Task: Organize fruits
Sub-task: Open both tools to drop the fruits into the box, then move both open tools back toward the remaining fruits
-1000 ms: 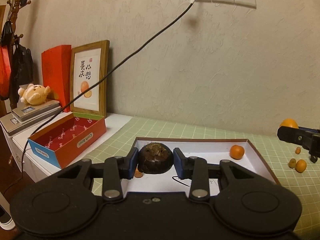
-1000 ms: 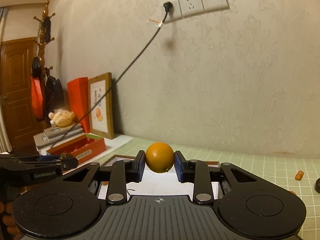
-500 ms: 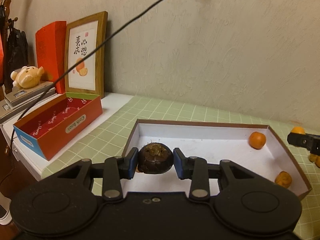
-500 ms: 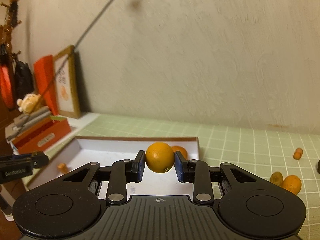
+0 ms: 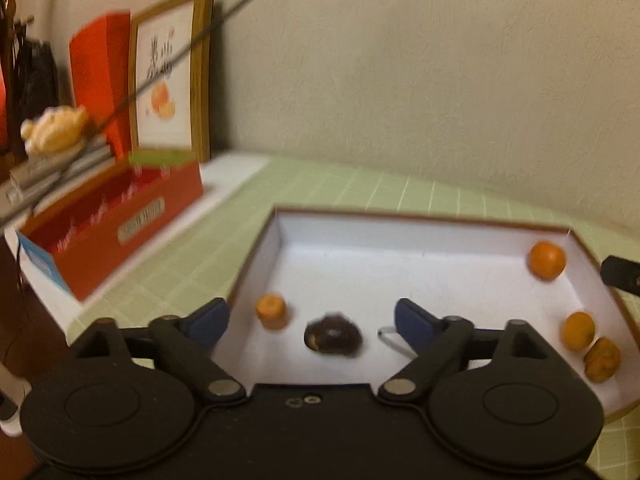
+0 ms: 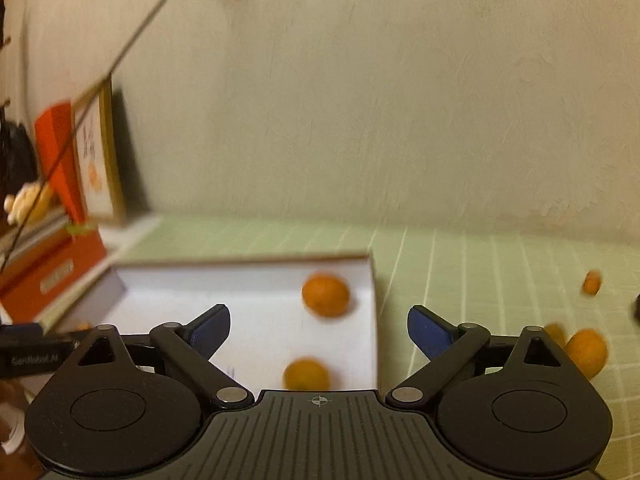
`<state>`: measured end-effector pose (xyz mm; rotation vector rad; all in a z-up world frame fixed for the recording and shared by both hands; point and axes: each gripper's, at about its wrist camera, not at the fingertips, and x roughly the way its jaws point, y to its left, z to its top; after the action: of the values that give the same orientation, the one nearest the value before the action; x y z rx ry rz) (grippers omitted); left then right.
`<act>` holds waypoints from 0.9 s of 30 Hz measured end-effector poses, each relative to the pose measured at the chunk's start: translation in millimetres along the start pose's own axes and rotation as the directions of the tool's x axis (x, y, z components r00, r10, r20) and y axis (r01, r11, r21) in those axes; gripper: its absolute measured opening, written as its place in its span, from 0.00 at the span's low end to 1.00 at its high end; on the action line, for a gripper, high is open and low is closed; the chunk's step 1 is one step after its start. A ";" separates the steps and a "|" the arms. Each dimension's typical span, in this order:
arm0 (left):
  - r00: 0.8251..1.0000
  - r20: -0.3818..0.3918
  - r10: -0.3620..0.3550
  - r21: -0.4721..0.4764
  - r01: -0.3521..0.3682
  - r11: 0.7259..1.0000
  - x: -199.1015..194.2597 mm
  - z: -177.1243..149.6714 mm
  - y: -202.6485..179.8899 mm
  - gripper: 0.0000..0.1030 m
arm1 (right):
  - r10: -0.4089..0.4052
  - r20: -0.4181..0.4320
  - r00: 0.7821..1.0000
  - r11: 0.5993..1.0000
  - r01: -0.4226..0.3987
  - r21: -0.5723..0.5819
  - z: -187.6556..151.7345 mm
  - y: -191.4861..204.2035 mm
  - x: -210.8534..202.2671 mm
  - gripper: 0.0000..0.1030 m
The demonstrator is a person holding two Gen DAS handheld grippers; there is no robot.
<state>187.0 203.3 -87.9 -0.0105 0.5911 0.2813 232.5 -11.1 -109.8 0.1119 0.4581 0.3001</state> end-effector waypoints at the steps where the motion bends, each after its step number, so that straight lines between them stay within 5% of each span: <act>1: 1.000 0.015 0.010 0.004 -0.010 1.000 -3.6 2.0 -1.1 0.95 | 0.007 0.014 1.000 1.000 -0.007 -0.004 2.6 0.8 -3.0 0.92; 8: 0.997 0.067 0.027 0.045 -0.031 0.999 -22.9 10.1 -14.6 0.94 | 0.080 0.025 0.996 0.997 -0.081 0.015 7.9 2.4 -15.1 1.00; 27: 0.994 0.112 0.021 -0.002 -0.021 1.000 -94.5 17.7 -32.8 0.94 | 0.155 0.080 0.985 0.988 -0.156 0.013 27.7 -10.8 -91.9 1.00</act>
<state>130.5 148.8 -23.4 0.0108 0.4803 0.3003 169.3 -50.8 -48.5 0.1784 0.3749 0.4429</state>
